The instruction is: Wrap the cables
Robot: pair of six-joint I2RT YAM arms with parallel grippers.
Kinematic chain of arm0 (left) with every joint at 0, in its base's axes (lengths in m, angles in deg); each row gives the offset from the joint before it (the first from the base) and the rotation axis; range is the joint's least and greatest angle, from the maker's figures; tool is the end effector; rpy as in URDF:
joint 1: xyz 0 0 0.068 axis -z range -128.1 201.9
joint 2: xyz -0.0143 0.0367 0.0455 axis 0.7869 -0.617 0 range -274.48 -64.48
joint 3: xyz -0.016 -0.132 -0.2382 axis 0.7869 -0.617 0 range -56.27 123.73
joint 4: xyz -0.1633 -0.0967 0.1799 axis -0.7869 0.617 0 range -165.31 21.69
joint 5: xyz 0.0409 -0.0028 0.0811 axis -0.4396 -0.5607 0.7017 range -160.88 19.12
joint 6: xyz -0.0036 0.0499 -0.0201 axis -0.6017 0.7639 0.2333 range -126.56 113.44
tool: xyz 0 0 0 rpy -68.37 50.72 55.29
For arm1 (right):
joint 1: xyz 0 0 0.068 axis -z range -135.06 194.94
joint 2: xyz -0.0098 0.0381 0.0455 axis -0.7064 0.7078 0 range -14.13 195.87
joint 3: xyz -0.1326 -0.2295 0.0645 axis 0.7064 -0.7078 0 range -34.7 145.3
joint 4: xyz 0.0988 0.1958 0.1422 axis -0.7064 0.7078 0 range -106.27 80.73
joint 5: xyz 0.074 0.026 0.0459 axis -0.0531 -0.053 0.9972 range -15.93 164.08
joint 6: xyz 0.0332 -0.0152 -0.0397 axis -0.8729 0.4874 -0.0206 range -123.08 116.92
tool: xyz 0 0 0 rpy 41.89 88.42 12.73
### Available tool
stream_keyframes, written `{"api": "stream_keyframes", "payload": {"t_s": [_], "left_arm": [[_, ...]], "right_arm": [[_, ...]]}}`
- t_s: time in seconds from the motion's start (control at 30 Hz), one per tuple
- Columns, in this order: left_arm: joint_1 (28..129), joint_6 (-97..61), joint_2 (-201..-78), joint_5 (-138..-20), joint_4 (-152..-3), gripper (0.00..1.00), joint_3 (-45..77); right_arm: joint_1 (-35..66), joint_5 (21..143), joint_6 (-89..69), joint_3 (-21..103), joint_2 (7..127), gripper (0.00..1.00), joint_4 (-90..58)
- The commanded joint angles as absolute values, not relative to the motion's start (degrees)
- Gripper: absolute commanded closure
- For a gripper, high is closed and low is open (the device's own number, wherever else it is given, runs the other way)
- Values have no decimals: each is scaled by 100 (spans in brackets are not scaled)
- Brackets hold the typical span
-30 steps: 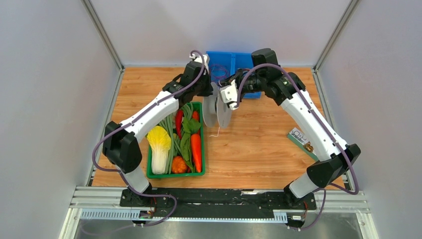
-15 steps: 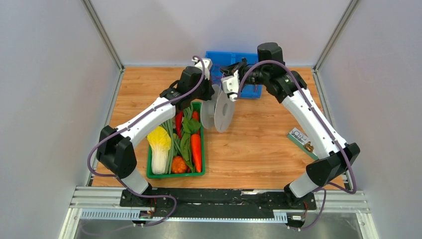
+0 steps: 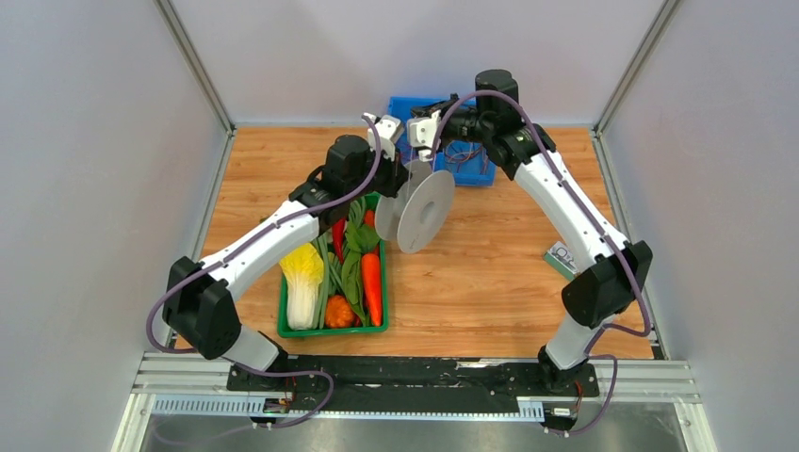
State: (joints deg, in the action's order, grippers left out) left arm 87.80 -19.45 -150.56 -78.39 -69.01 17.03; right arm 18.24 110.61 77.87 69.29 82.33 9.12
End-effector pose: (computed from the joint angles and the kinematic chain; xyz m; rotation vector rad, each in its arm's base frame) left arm 0.2868 -0.2134 0.3455 0.4811 1.9035 -0.6940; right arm 0.3320 0.1907 0.4358 -1.6800 0.7012 -0.0679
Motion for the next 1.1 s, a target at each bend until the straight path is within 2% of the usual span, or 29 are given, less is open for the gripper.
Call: {"api": "stream_keyframes", "payload": {"t_s": [0.0, 0.43, 0.57, 0.83, 1.07], "left_arm": [[8829, -1544, -14754, -8573, -6968, 100, 1264], [8706, -1693, -13998, -9478, -7452, 100, 684], [8407, -1922, -13805, -10364, -7900, 100, 473], [8161, -1676, -13515, -10884, -7909, 100, 376], [7871, -2159, -13488, -11570, -8138, 100, 674]], "right_arm": [[2103, 10879, 7278, 7727, 8438, 100, -308], [2753, 10686, 7005, 7842, 8993, 100, -273], [3113, 10651, 7163, 7640, 8984, 100, -238], [3852, 10545, 7277, 7324, 8888, 100, -98], [4344, 10607, 7524, 6498, 8492, 99, 491]]}}
